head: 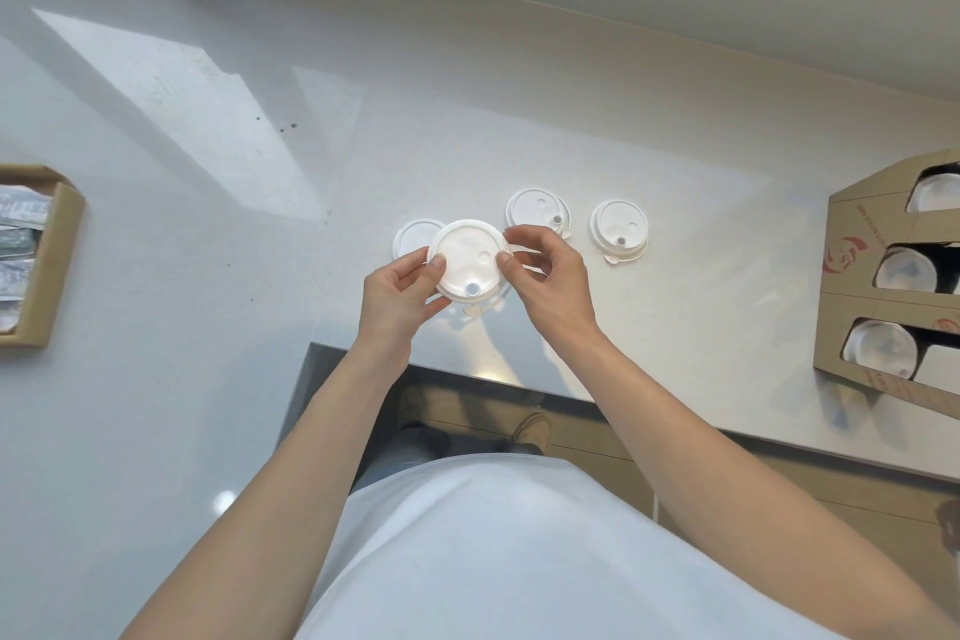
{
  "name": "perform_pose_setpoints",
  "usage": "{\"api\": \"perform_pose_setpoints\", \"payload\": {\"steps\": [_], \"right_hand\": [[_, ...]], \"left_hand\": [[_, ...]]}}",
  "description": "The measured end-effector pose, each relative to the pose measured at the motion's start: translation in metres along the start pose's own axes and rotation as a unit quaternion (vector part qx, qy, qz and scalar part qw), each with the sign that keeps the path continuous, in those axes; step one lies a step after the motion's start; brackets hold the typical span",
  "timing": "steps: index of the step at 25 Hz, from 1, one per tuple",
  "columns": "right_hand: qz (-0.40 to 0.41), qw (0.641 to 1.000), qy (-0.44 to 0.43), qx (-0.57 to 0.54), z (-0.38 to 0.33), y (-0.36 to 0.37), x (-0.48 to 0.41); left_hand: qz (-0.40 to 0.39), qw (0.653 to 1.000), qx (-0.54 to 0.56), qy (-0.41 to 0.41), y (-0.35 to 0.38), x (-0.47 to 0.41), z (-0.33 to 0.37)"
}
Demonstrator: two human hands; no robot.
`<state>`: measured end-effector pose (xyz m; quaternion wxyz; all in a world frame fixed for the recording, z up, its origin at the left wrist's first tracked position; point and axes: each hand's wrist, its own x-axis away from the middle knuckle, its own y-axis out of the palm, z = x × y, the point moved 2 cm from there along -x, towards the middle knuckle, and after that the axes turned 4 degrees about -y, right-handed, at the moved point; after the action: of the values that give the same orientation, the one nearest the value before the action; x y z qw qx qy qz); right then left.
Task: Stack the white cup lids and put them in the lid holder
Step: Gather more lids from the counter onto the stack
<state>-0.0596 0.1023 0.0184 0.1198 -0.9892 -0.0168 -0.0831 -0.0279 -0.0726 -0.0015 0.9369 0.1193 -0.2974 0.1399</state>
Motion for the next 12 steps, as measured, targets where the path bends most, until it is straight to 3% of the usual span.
{"api": "perform_pose_setpoints", "payload": {"steps": [6,12], "right_hand": [[-0.012,0.999,0.016,0.037,0.007,0.032,-0.015],[-0.117,0.965,0.012,0.235,0.030,0.066,-0.037]], "left_hand": [[0.045,0.999,0.004,-0.006,-0.046,-0.013,0.007],[0.065,0.998,-0.001,-0.012,-0.079,-0.024,0.013]]}}
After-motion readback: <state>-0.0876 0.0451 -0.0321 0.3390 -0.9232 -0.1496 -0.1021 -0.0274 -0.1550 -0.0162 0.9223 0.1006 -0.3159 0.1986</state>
